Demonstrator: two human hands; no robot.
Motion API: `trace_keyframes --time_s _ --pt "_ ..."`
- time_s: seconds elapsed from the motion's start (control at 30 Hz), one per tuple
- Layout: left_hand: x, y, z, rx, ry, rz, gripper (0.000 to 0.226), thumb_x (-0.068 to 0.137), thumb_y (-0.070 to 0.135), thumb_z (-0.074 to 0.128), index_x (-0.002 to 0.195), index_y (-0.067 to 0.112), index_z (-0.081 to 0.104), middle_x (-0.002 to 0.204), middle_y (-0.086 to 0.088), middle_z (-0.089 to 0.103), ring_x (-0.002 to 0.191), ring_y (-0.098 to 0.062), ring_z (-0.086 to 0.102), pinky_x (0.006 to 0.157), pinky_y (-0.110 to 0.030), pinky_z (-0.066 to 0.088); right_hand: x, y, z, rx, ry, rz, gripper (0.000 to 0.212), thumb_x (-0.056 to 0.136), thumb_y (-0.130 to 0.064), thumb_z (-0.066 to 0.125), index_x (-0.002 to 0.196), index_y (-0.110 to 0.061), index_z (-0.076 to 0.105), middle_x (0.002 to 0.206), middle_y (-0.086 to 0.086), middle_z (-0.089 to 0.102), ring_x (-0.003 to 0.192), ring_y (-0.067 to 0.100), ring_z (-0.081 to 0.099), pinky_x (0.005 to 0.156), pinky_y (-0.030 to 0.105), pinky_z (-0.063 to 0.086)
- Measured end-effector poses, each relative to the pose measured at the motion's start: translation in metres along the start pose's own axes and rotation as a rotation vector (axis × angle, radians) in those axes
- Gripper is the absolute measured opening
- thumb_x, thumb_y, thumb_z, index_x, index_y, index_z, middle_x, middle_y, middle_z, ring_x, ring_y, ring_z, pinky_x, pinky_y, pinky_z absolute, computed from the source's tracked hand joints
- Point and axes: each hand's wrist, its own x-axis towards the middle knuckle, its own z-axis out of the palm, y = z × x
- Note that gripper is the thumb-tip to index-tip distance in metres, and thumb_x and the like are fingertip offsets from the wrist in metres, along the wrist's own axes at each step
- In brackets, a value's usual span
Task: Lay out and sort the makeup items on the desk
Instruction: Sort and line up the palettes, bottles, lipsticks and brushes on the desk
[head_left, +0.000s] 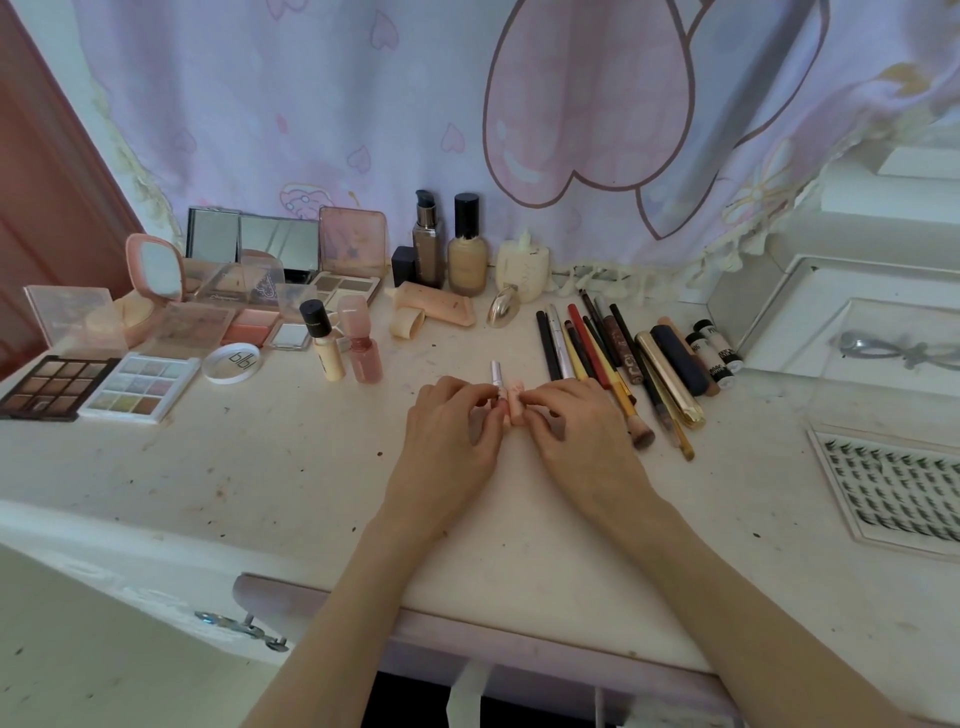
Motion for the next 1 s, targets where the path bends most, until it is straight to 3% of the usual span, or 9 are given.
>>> trace_keyframes --time_s 0.1,0.2,0.47,0.57,0.67,0.77,1.0 --pt "0.0 0.0 -0.001 0.009 0.007 0.01 0.024 0.092 0.027 0.053 0.113 0.019 0.063 0.104 0.002 0.056 0.095 -0.011 0.045 0.081 -0.02 0.031 0.002 0.0 -0.004 -0.008 0.048 0.009 0.019 0.085 -0.013 0.056 0.092 -0.003 0.071 0.087 0.011 0.069 0.084 0.022 0.057 0.081 0.012 0.029" --pt "0.0 0.001 -0.002 0.007 -0.006 0.011 0.024 0.093 0.027 0.052 0.114 0.02 0.062 0.104 0.005 0.055 0.095 -0.008 0.044 0.08 -0.018 0.029 0.009 0.002 -0.015 -0.074 0.098 0.025 0.015 0.086 -0.007 0.06 0.098 -0.002 0.068 0.094 0.012 0.065 0.087 0.016 0.049 0.079 0.025 0.039" --pt "-0.001 0.003 -0.005 -0.063 0.003 -0.047 0.027 0.096 0.026 0.044 0.12 0.02 0.056 0.107 0.008 0.054 0.096 -0.006 0.043 0.086 -0.02 0.032 0.061 0.026 -0.022 -0.313 -0.125 0.29 0.027 0.092 -0.028 0.053 0.107 -0.006 0.059 0.111 0.012 0.055 0.104 0.026 0.05 0.086 0.032 0.038" --pt "-0.001 0.002 -0.004 -0.06 0.002 -0.058 0.027 0.097 0.024 0.043 0.12 0.02 0.056 0.108 0.007 0.055 0.096 -0.005 0.042 0.087 -0.02 0.032 0.073 0.029 -0.015 -0.334 -0.17 0.307 0.025 0.089 -0.023 0.053 0.101 -0.001 0.055 0.102 0.015 0.057 0.101 0.031 0.053 0.077 0.035 0.041" --pt "-0.002 0.001 -0.003 -0.056 0.007 -0.05 0.026 0.096 0.022 0.043 0.118 0.02 0.058 0.105 0.007 0.056 0.094 -0.006 0.041 0.083 -0.02 0.029 0.082 0.029 -0.012 -0.359 -0.226 0.332 0.015 0.084 -0.017 0.055 0.081 -0.007 0.046 0.085 0.011 0.05 0.095 0.034 0.055 0.067 0.032 0.038" --pt "-0.002 0.001 -0.004 -0.057 0.002 -0.051 0.025 0.096 0.021 0.044 0.116 0.019 0.059 0.099 0.009 0.055 0.093 -0.008 0.042 0.084 -0.021 0.029 0.087 0.027 -0.011 -0.389 -0.284 0.349 0.032 0.083 -0.016 0.055 0.061 -0.012 0.032 0.076 0.008 0.046 0.092 0.034 0.057 0.065 0.032 0.037" --pt "-0.002 0.002 -0.006 -0.08 0.0 -0.052 0.024 0.096 0.021 0.043 0.115 0.02 0.059 0.094 0.014 0.05 0.09 -0.006 0.04 0.082 -0.02 0.029 0.087 0.017 -0.018 -0.432 -0.295 0.338 0.034 0.083 -0.021 0.054 0.059 -0.014 0.031 0.064 0.002 0.04 0.069 0.024 0.048 0.057 0.029 0.033"
